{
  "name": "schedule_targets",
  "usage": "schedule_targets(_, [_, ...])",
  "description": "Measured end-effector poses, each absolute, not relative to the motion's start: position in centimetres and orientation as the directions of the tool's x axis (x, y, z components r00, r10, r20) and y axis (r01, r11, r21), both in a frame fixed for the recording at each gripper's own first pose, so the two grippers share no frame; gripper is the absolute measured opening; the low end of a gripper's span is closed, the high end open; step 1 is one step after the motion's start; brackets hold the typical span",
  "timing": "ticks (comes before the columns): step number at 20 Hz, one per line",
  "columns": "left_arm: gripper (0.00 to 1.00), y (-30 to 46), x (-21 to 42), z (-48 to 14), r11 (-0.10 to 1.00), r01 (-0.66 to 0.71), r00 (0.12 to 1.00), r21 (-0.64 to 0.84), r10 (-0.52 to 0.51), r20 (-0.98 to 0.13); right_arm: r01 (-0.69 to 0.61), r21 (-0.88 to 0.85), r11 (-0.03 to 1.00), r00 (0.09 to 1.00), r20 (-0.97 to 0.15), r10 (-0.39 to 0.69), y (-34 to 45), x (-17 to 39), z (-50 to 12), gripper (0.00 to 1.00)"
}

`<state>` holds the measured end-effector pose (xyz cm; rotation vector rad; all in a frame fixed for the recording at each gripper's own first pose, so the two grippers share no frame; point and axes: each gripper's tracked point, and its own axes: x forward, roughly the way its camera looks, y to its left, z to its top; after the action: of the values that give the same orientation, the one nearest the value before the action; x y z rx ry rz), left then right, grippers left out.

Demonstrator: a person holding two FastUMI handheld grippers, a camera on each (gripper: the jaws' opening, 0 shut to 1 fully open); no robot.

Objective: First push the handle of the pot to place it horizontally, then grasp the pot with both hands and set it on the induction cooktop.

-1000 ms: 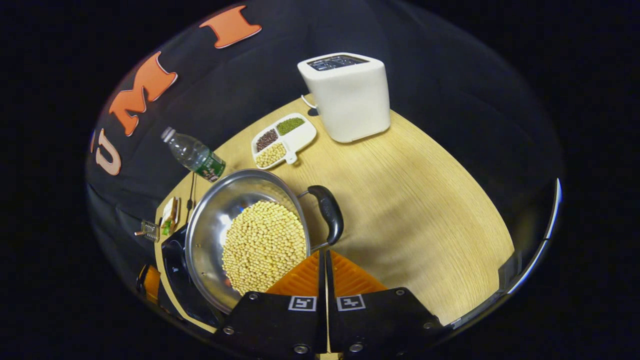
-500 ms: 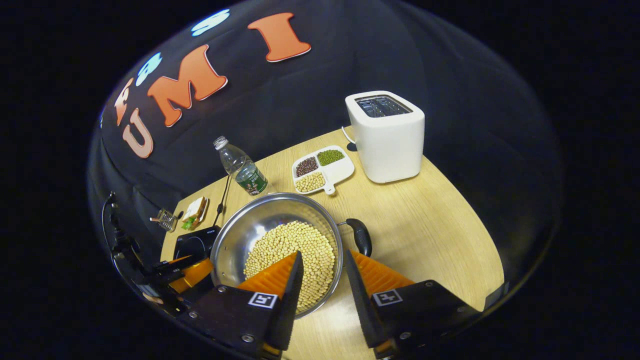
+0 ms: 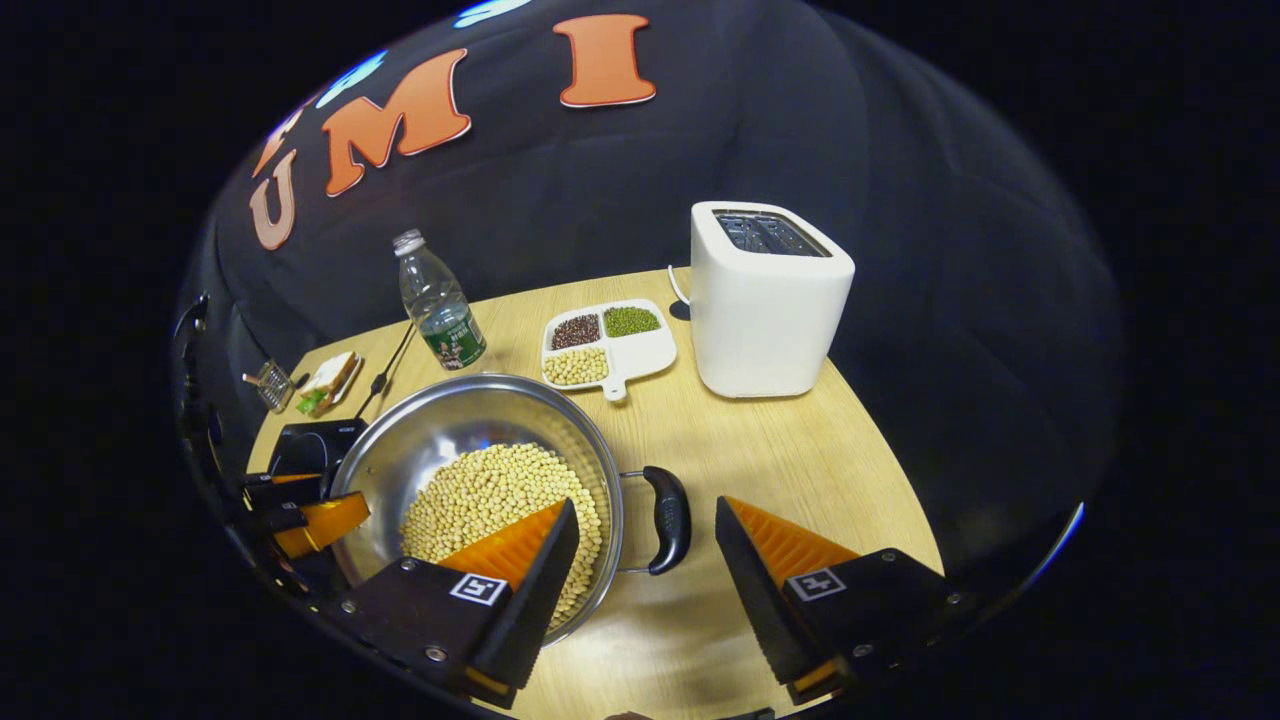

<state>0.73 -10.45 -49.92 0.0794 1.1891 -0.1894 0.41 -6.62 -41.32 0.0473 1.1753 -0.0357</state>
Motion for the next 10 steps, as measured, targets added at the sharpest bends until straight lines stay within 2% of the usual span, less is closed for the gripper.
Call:
schedule_targets(4, [0.99, -12.5, 1.6, -50.8, 0.973, 0.223, 0.374, -0.053, -0.135, -0.918, 0.051, -0.038, 0.998, 0.358, -0.932, -0.054, -8.3, -0.2, -42.8, 0.87])
schedule_targets(10, [0.94, -12.6, 2.5, -53.8, 0.968, 0.243, 0.393, 0.054, -0.047, -0.918, 0.121, -0.08, 0.989, 0.307, -0.945, -0.114, -10.4, -1.4, -44.7, 0.87])
